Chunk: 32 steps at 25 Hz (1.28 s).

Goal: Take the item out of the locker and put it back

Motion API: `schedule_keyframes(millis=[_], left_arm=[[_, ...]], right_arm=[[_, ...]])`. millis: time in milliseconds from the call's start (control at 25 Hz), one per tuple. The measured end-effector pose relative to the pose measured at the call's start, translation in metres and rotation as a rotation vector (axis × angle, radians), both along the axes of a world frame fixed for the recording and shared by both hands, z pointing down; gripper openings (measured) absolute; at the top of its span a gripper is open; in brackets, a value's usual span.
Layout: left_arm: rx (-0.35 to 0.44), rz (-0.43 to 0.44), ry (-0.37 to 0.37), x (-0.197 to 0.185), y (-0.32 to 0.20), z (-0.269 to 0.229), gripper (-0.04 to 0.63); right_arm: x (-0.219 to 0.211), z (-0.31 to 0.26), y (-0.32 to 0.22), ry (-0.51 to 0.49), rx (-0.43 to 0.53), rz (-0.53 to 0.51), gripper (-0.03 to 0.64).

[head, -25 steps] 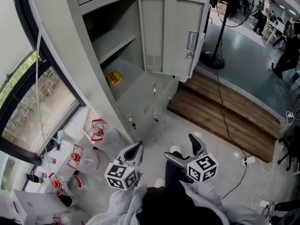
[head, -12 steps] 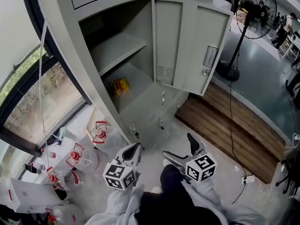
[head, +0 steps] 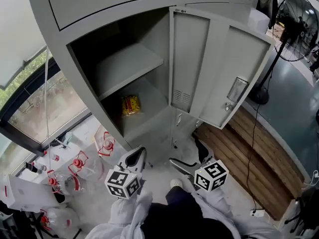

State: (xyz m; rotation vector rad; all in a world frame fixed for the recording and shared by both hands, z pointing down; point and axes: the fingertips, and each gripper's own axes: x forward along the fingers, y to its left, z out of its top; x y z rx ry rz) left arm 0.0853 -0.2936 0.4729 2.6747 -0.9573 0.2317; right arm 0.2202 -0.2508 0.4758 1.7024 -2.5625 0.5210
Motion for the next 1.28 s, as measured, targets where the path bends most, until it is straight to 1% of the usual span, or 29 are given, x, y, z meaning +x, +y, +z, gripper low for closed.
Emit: schedule_keyframes(millis=[160, 360, 520, 600, 720, 840, 960, 1160, 1280], left_arm=[[0.014, -0.069, 0.009, 0.008, -0.019, -0.002, 0.009], [0.039, -0.175, 0.018, 0.005, -0.033, -0.005, 0.009], [0.051, -0.290, 0.027, -0.012, -0.034, -0.003, 0.008], [0.048, -0.346, 0.027, -0.023, -0.030, -0.001, 0.009], [0.034, -0.396, 0.014, -0.040, -0.021, 0.005, 0.009], [0.024, -0.427, -0.005, -0.056, -0.013, 0.011, 0.009], [0.030, -0.449, -0.015, -0.071, -0.011, 0.009, 0.008], [0.053, -0.466, -0.014, -0.087, -0.014, -0.005, 0.009], [0.068, -0.461, -0.010, -0.093, -0.011, -0.017, 0.008]], right_arm=[[0.004, -0.004, -0.028, 0.007, 0.012, -0.089, 0.575], [-0.008, -0.011, -0.055, 0.027, 0.041, -0.239, 0.575], [-0.021, -0.014, -0.074, 0.064, 0.064, -0.361, 0.575], [-0.030, -0.017, -0.081, 0.063, 0.072, -0.419, 0.575], [-0.048, -0.023, -0.088, 0.055, 0.092, -0.485, 0.575], [-0.066, -0.031, -0.093, 0.071, 0.121, -0.544, 0.575], [-0.084, -0.041, -0.105, 0.126, 0.136, -0.590, 0.575], [-0.117, -0.056, -0.118, 0.313, 0.161, -0.722, 0.575], [-0.132, -0.070, -0.133, 0.397, 0.200, -0.753, 0.575]])
